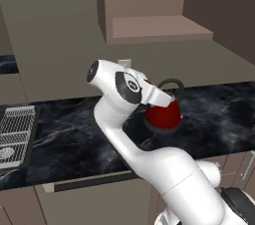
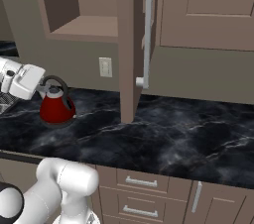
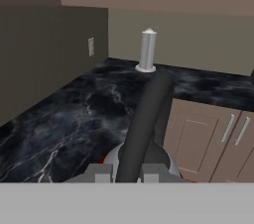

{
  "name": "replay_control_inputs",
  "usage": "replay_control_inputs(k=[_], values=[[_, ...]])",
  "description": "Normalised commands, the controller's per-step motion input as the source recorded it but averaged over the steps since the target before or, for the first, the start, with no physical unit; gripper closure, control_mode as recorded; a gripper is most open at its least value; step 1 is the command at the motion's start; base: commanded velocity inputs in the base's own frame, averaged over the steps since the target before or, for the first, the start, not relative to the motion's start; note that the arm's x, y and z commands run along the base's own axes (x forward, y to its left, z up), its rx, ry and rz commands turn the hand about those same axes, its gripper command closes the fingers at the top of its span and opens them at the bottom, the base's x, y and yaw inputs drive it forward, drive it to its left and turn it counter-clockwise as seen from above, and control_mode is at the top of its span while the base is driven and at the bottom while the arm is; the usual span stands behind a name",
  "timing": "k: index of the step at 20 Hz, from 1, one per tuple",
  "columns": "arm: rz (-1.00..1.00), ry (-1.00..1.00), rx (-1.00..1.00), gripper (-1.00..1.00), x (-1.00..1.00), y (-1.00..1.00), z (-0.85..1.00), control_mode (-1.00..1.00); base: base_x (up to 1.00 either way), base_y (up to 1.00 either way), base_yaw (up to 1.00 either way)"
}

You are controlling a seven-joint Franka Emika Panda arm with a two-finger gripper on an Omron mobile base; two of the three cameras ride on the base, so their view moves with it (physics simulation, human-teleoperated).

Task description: Open the cabinet, pick the kettle from the cabinet, and place it in the sink.

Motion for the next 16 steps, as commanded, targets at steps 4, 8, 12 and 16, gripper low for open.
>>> replay_control_inputs(k=[4,8,12,16], values=[[0.00,0.00,0.00,1.00,0.00,0.00,0.00,-1.00,0.00,0.00,0.00],[0.00,0.00,0.00,1.00,0.00,0.00,0.00,-1.00,0.00,0.00,0.00],[0.00,0.00,0.00,1.00,0.00,0.00,0.00,-1.00,0.00,0.00,0.00],[0.00,0.00,0.00,1.00,0.00,0.00,0.00,-1.00,0.00,0.00,0.00]])
